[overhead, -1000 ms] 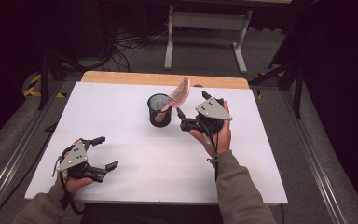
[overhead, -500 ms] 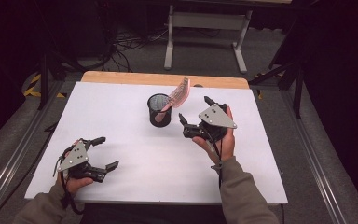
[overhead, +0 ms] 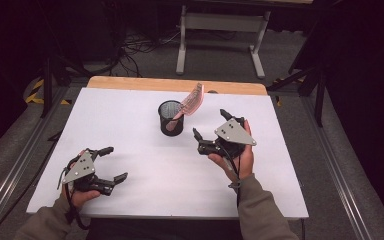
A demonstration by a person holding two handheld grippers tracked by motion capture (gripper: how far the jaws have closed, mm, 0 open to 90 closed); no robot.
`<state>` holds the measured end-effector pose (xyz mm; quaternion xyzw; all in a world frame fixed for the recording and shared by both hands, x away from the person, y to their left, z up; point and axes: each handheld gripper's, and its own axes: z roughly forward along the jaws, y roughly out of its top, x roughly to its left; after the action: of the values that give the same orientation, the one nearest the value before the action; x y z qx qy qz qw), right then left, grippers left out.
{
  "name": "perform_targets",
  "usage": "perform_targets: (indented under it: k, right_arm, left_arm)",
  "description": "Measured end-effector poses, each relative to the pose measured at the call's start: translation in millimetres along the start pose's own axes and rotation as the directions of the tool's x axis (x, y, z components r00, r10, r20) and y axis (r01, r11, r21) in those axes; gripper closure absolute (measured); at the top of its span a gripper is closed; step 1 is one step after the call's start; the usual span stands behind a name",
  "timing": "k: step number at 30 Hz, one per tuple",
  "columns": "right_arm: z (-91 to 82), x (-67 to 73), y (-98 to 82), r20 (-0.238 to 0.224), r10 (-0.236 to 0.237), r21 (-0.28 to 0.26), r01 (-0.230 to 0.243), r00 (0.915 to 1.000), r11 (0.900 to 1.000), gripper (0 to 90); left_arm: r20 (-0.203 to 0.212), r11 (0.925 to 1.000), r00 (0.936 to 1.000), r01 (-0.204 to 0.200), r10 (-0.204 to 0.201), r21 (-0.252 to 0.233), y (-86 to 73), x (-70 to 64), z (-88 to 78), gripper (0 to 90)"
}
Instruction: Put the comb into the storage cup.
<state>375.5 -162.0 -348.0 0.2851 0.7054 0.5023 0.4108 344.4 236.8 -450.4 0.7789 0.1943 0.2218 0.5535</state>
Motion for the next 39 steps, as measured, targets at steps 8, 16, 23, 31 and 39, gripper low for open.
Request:
perform_targets:
  k: [8,16,23,31,39]
  right_arm:
    - [-7.2,6.1,-6.3,-0.017,-0.002,0.006,0.002,0.9999,1.000,5.6]
    - [-14.9,6.8,-13.6,-0.019,0.000,0.009,0.001,0.9998,1.000,5.6]
    - [-23.2,6.7,-20.6,-0.029,0.001,0.014,0.000,0.9996,1.000,5.8]
    - [-32.0,8.4,-28.8,-0.025,-0.015,0.027,0.016,0.9996,1.000,5.9]
    - [-38.7,10.7,-35.8,-0.028,-0.031,0.037,0.032,0.9991,0.999,5.9]
  left_arm:
    - [-0.001,1.0000,1.0000,0.001,-0.001,0.001,0.0,0.0,0.0,6.1]
    - [0.000,1.0000,1.0000,-0.001,0.001,0.005,-0.1,-0.4,0.5,6.1]
    - [-0.001,1.0000,1.0000,0.001,-0.001,0.006,-0.3,-0.3,0.4,6.1]
    - [0.000,1.0000,1.0000,0.000,0.000,0.009,-0.6,-0.4,1.1,6.0]
    - [-0.003,1.0000,1.0000,0.002,-0.002,0.007,-0.5,-0.5,0.8,6.0]
